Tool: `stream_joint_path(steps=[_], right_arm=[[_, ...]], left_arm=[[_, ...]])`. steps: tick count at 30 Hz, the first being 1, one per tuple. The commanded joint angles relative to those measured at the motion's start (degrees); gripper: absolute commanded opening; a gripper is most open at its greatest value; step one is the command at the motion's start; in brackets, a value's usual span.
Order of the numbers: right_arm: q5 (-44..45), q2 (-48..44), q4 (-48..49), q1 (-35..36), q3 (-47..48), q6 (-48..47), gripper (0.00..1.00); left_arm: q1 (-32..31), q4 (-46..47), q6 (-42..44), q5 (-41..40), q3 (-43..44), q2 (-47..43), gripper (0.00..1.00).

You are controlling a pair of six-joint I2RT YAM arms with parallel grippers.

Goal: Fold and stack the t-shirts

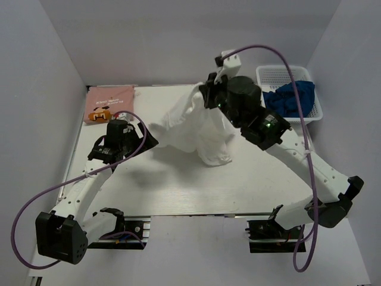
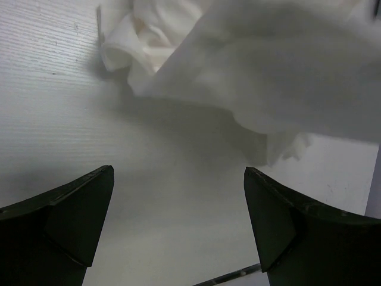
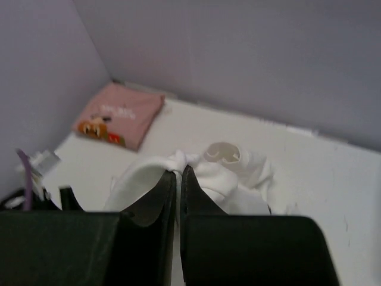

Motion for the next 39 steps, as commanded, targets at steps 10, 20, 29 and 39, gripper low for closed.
stream_joint_path(steps=[10,20,29,39], right_arm=[[12.4,10.2,25.96,0.13,34.05,-29.65,0.0],[15.31,14.14,55.95,-2.59,38.44,-57.33,0.0],[1.97,24.34,75.84,-17.35,41.36,-70.36,0.0],[-8.06,32.24,75.86,-40.99,43.53,-52.53,0.0]], left_arm=[[-0.15,1.25,0.17,1.89,1.95,-0.02,1.0],[-0.15,0.72,-0.35,0.14,2.48,-0.02,1.0],[0.37,0.1,0.17,-1.01,5.12,3.66,1.0],[0.38,1.33,1.93,-2.15,9.24,10.96,1.0]])
